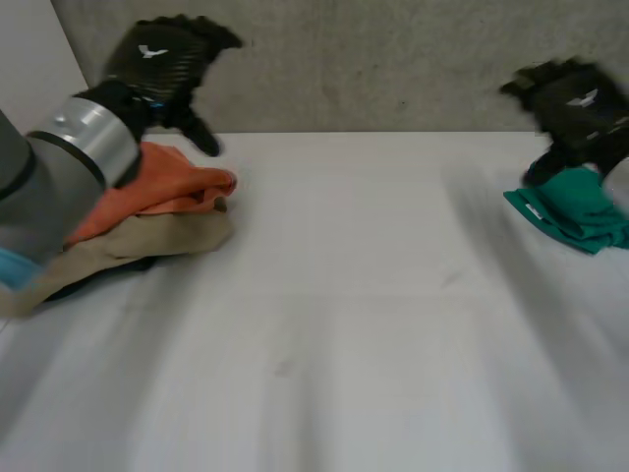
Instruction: Fold the laundry.
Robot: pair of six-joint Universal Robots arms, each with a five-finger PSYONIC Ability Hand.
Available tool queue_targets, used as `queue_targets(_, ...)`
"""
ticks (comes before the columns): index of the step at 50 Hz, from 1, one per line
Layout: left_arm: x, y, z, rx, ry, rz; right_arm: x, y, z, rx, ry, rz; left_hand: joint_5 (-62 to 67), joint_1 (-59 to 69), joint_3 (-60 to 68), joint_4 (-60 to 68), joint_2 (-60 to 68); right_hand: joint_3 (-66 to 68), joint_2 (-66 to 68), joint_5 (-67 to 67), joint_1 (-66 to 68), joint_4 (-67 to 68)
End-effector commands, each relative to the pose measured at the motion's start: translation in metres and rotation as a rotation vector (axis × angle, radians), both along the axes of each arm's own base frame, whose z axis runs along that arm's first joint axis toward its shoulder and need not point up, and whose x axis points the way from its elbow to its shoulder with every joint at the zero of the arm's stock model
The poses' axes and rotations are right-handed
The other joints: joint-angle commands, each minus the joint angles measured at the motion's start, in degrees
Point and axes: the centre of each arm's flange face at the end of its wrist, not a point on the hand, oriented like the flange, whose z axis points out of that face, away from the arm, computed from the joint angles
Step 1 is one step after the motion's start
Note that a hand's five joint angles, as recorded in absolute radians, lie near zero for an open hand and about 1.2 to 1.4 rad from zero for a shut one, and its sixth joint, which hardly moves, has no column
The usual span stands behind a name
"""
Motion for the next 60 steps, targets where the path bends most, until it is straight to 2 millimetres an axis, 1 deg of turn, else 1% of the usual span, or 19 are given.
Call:
queue_targets(1,0.083,-0.101,-0.065,0.018,-0.259,0.266,0.059,0.065,-0.051,0.147,0.062,0.171,-0.6,-1.5,-1.7,-1.2,-1.1,-1.9,-2.5,-3.0,-1.3,-3.1)
queue_targets(4,0.097,-0.126,-0.096,0.029,-0.359,0.298,0.062,0.073,-0.065,0.164,0.11,0.17,-0.3,-1.2,-1.3,-0.9,-0.8,-1.9,-2.5,-3.0,-1.3,-3.1)
queue_targets(11,0.104,-0.158,-0.153,0.083,-0.419,0.289,0.065,0.077,-0.095,0.199,0.217,0.135,1.9,1.0,0.8,1.3,1.4,-1.9,-2.5,-3.0,-1.3,-3.1)
queue_targets(15,0.104,-0.164,-0.174,0.115,-0.425,0.281,0.061,0.075,-0.1,0.211,0.235,0.1,21.7,20.8,20.6,21.1,21.2,-1.9,-2.5,-3.0,-1.3,-3.1)
queue_targets(18,0.098,-0.162,-0.176,0.114,-0.427,0.276,0.058,0.075,-0.103,0.218,0.239,0.088,66.7,65.8,65.6,66.1,66.2,-1.9,-2.5,-3.0,-1.3,-3.1)
queue_targets(19,0.095,-0.161,-0.174,0.108,-0.424,0.273,0.058,0.075,-0.103,0.218,0.239,0.086,66.8,65.9,65.7,66.2,66.3,-1.9,-2.5,-3.0,-1.3,-3.1)
queue_targets(27,0.037,-0.117,-0.097,-0.032,-0.326,0.225,0.057,0.074,-0.101,0.216,0.233,0.079,66.8,65.9,65.7,66.2,66.3,-1.9,-2.5,-3.0,-1.3,-3.1)
queue_targets(28,0.028,-0.103,-0.078,-0.064,-0.274,0.206,0.057,0.075,-0.101,0.215,0.231,0.079,66.8,65.9,65.7,66.2,66.3,-1.9,-2.5,-3.0,-1.3,-3.1)
queue_targets(31,0.01,-0.074,-0.053,-0.099,-0.193,0.151,0.056,0.074,-0.098,0.209,0.226,0.072,66.8,65.9,65.7,66.2,66.3,-1.9,-2.5,-3.0,-1.3,-3.1)
queue_targets(32,-0.003,-0.051,-0.038,-0.121,-0.143,0.103,0.056,0.073,-0.097,0.207,0.226,0.067,66.8,65.9,65.7,66.2,66.3,-1.9,-2.5,-3.0,-1.3,-3.1)
queue_targets(35,-0.022,-0.017,-0.027,-0.132,-0.085,0.026,0.052,0.068,-0.093,0.197,0.221,0.018,66.8,65.9,65.7,66.2,66.3,-1.9,-2.5,-3.0,-1.3,-3.1)
queue_targets(36,-0.034,0.002,-0.029,-0.116,-0.06,-0.027,0.05,0.066,-0.091,0.194,0.22,0.002,66.8,65.9,65.7,66.2,66.3,-1.9,-2.5,-3.0,-1.3,-3.1)
queue_targets(39,-0.054,0.031,-0.045,-0.051,-0.047,-0.11,0.044,0.06,-0.088,0.186,0.214,-0.055,66.8,65.9,65.7,66.2,66.3,-1.9,-2.5,-3.0,-1.3,-3.1)
queue_targets(43,-0.101,0.099,-0.093,0.106,-0.071,-0.315,0.039,0.054,-0.081,0.17,0.206,-0.093,66.8,65.9,65.7,66.2,66.3,-1.9,-2.5,-3.0,-1.3,-3.1)
queue_targets(44,-0.107,0.108,-0.102,0.129,-0.082,-0.341,0.037,0.053,-0.081,0.169,0.204,-0.1,60.0,59.1,58.9,59.4,59.5,-1.9,-2.5,-3.0,-1.3,-3.1)
queue_targets(45,-0.112,0.116,-0.112,0.153,-0.097,-0.363,0.036,0.053,-0.081,0.171,0.201,-0.101,43.5,42.5,42.4,42.8,43.0,-1.9,-2.5,-3.0,-1.3,-3.1)
queue_targets(47,-0.12,0.133,-0.131,0.199,-0.145,-0.404,0.034,0.05,-0.08,0.174,0.19,-0.11,-3.2,-4.1,-4.3,-3.8,-3.7,-1.9,-2.5,-3.0,-1.3,-3.1)
queue_targets(53,-0.105,0.112,-0.121,0.219,-0.143,-0.331,0.033,0.049,-0.079,0.193,0.151,-0.11,-3.2,-4.1,-4.3,-3.8,-3.7,-1.9,-2.5,-3.0,-1.3,-3.1)
queue_targets(60,-0.058,0.07,-0.074,0.144,-0.08,-0.172,0.036,0.049,-0.075,0.207,0.125,-0.094,-2.5,-3.4,-3.5,-3.1,-3.0,-1.9,-2.5,-3.0,-1.3,-3.1)
